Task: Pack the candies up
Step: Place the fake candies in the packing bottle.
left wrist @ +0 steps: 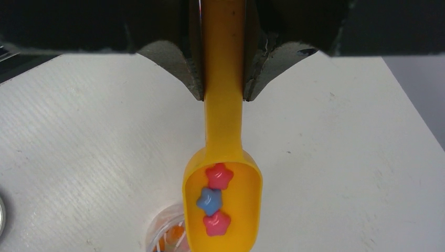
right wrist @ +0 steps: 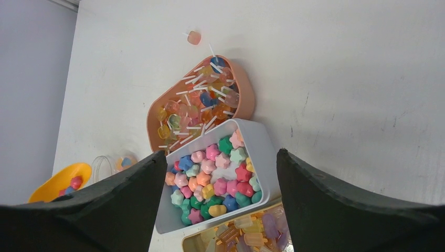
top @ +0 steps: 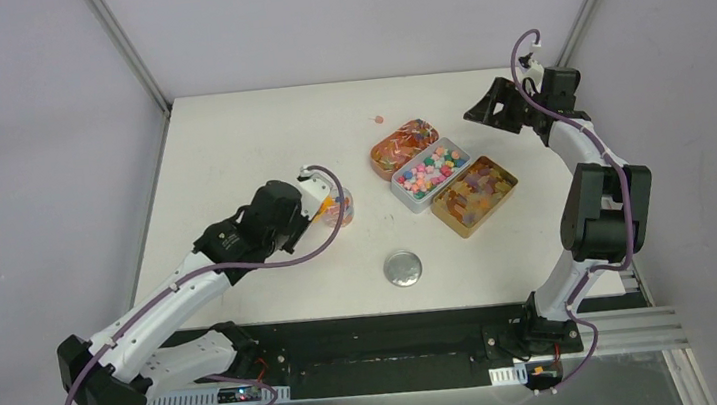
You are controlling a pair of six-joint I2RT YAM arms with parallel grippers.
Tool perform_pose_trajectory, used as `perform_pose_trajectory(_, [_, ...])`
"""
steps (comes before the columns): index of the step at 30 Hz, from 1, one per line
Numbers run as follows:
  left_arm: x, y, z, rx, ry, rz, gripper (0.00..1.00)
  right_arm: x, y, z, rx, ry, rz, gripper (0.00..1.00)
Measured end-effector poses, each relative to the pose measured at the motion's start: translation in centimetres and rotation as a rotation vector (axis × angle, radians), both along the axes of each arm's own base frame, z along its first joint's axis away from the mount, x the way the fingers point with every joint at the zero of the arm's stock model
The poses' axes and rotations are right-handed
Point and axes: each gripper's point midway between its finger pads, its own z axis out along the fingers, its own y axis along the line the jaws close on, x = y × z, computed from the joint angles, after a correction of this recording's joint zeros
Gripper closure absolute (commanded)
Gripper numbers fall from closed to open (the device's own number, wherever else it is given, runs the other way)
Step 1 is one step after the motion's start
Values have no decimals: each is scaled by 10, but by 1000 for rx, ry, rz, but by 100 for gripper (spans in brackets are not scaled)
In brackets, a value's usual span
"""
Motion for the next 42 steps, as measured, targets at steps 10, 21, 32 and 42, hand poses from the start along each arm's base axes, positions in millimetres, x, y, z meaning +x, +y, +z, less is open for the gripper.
perform_pose_trajectory(10, [-5, -1, 1, 74, 74, -57, 100, 0, 0, 0, -2, -2, 1, 21])
perform_pose_trajectory(21, [-12, -10, 0, 123, 191, -124, 100, 0, 0, 0, -5, -4, 4, 21])
perform_pose_trajectory(32, [-7, -15, 13, 176, 243, -134, 100, 0, 0, 0, -6, -5, 4, 21])
perform_pose_trajectory(42, [-3, -7, 7, 250, 269, -109, 100, 0, 0, 0, -7, -5, 5, 21])
